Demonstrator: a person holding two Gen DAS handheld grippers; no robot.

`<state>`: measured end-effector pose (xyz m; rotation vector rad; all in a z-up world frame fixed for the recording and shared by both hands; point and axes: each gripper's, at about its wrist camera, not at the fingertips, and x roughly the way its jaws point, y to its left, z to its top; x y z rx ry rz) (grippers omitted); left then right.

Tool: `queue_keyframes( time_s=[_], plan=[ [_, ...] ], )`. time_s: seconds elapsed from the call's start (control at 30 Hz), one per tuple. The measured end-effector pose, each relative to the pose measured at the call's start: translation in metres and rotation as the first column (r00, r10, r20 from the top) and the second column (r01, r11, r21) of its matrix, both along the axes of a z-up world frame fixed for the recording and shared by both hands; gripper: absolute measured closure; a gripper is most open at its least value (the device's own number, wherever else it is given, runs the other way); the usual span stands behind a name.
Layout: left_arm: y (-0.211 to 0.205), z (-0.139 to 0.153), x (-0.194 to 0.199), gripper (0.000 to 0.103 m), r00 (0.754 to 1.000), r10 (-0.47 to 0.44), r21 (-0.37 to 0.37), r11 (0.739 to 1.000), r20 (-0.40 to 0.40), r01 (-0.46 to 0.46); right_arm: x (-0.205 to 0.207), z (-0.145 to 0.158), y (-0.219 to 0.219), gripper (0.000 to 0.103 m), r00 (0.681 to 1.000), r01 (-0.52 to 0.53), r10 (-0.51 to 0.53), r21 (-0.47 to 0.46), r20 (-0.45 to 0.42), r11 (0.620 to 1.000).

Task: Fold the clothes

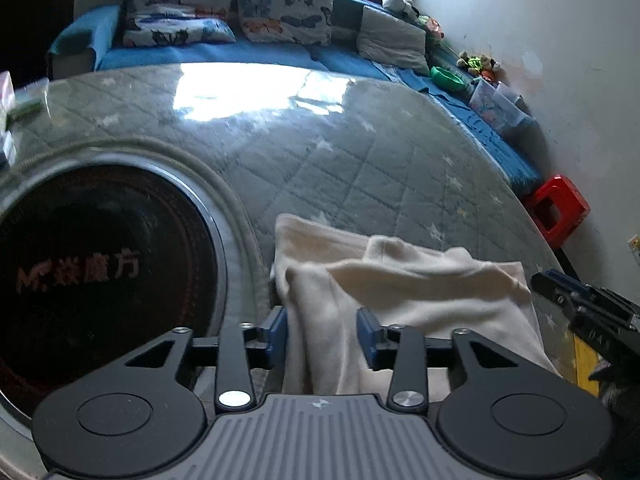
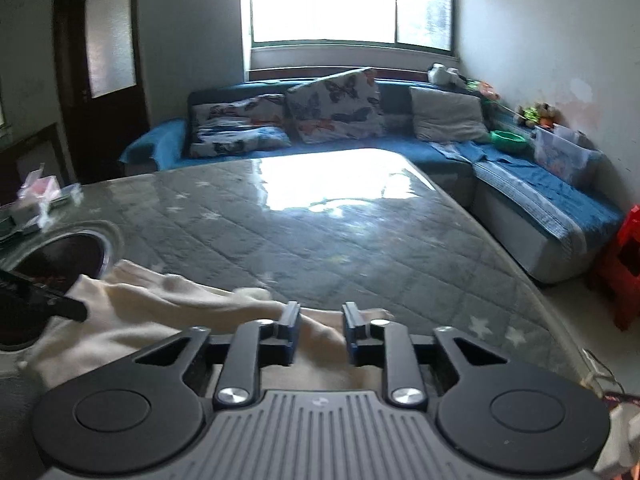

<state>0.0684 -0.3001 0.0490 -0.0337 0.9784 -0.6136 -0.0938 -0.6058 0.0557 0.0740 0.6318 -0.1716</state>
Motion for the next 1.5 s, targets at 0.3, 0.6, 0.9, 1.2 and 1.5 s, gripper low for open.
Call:
queue_keyframes(
  time_s=[0.3, 0.6, 0.9, 1.2, 1.5],
  plan=[
    [-0.027, 0.006, 0.0, 0.057, 0.994, -0.064, 0.017, 0.998, 0.084, 0.063, 0.032, -0.016, 0.021, 0.075, 0.998, -0.053, 0.054, 0.015, -0.038, 0.998],
    [-0.047, -0.016, 0.013, 0.057, 0.995, -0.084, 0.04, 0.996, 0.062, 0.082, 0.05, -0.035, 0.025, 0.074, 0.995, -0.048, 0.048, -0.004, -0.086, 0.999],
    [-0.052, -0.023, 0.014, 0.054, 0.994, -0.083, 0.048, 0.996, 0.068, 0.08, 0.042, -0.026, 0.03, 0.074, 0.996, -0.063, 0.061, -0.025, -0.067, 0.998],
    [-0.058, -0.025, 0.01, 0.052, 0.991, -0.084, 0.078, 0.994, 0.106, 0.076, 0.029, -0.031, 0.057, 0.073, 0.984, -0.158, 0.156, -0.022, -0.084, 0.987],
    [-0.057, -0.025, 0.009, 0.052, 0.99, -0.079, 0.088, 0.994, 0.119, 0.068, 0.008, -0.026, 0.064, 0.071, 0.982, -0.173, 0.172, -0.011, -0.075, 0.985]
  ],
)
